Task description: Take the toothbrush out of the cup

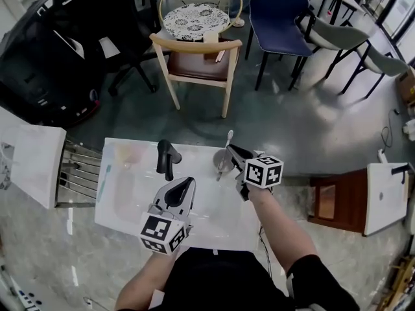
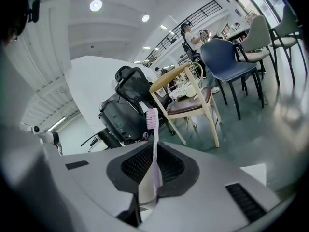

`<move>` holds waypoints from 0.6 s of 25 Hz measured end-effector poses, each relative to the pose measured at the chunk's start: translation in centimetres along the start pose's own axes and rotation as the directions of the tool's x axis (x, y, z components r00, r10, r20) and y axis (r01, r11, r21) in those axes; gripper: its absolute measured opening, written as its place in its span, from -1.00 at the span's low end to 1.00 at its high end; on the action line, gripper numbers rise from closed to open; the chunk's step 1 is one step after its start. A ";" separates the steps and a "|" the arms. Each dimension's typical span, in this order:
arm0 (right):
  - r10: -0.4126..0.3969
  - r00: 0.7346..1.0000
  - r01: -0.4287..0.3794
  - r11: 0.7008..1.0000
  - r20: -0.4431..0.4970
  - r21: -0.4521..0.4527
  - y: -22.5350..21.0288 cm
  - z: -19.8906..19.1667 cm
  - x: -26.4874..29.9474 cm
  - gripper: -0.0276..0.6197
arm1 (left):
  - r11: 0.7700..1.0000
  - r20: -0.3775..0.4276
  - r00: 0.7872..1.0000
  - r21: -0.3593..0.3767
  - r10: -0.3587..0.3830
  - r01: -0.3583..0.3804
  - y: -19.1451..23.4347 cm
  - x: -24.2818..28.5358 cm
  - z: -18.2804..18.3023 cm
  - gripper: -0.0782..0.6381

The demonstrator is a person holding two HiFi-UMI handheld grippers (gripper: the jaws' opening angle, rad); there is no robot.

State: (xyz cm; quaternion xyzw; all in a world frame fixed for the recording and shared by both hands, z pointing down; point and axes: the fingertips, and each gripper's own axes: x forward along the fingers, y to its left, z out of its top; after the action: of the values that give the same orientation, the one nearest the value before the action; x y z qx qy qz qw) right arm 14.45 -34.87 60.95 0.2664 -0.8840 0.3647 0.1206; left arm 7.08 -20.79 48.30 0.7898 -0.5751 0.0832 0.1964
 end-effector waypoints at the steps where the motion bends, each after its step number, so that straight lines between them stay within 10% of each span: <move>1: -0.002 1.000 0.002 1.000 0.014 0.006 0.0 0.2 -0.2 -0.78 | 1.000 0.001 1.000 0.000 0.003 -0.003 0.0 -0.3 0.1 -0.74; 15: 0.002 0.991 0.002 1.000 0.135 -0.025 2.7 4.2 -5.3 -0.82 | 0.999 0.042 0.999 0.034 -0.017 0.016 -1.5 -2.4 1.7 -0.74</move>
State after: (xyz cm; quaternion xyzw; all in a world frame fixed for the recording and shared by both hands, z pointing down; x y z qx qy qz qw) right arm 17.28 -34.19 54.28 0.2890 -0.8946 0.3349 0.0638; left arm 7.56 -18.93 45.59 0.7993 -0.5711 0.0744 0.1715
